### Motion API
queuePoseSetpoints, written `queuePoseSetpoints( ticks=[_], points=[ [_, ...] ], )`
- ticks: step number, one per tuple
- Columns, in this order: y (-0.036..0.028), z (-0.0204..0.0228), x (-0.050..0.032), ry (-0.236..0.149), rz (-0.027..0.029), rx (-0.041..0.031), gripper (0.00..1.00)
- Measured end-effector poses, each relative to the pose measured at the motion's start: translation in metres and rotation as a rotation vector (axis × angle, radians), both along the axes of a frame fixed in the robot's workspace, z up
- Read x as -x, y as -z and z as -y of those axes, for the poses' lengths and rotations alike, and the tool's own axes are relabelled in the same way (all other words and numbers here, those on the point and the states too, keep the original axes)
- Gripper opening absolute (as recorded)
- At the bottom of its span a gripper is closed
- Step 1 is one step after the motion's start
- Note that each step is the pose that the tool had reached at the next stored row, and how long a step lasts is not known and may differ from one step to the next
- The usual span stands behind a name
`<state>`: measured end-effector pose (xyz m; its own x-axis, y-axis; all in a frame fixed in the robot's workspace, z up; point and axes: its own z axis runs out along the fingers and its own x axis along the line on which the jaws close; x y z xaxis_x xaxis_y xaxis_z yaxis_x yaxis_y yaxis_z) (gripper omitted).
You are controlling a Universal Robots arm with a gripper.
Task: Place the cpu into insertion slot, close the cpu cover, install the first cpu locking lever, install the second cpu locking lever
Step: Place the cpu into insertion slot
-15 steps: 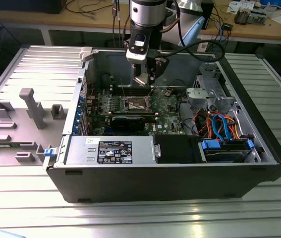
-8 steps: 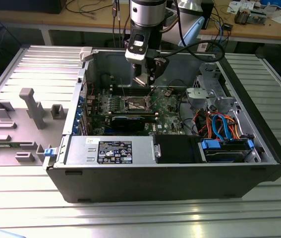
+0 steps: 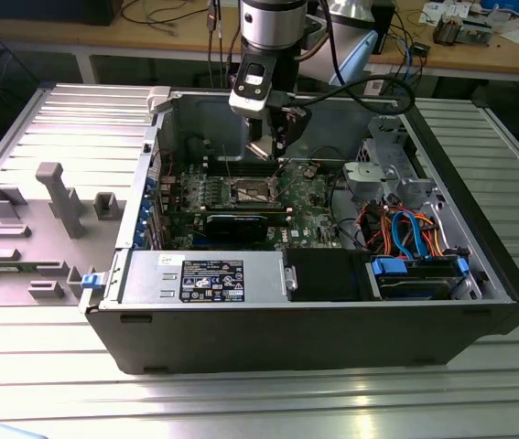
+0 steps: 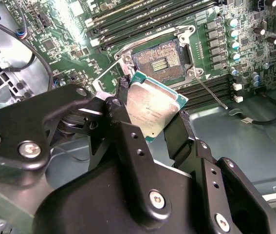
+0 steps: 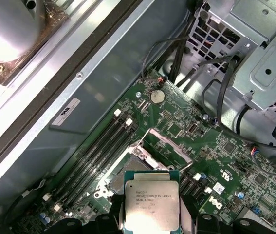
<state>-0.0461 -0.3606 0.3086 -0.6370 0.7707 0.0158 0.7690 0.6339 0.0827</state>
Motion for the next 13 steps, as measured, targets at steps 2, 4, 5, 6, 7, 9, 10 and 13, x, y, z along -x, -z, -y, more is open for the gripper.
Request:
queuePoseSetpoints(
  ticks=[2,4,5,6,7,9,10,13],
  points=[
    [0.0000,0.0000,0.0000,0.008,0.0000,0.0005,0.55],
    [0.0001,0.0000,0.0000,0.018,0.0000,0.0007,0.55],
    [0.0001,0.0000,0.0000,0.024,0.0000,0.0008,0.55],
    [0.0001,0.0000,0.0000,0.028,-0.0001,0.0008,0.55],
    [0.0001,0.0000,0.0000,0.031,0.0000,0.0008,0.55],
    [0.0002,0.0000,0.0000,0.043,0.0000,0.0009,0.55],
    [0.0003,0.0000,0.0000,0.048,0.0000,0.0009,0.55],
    [0.0005,0.0000,0.0000,0.061,-0.0001,0.0009,0.55]
  ],
)
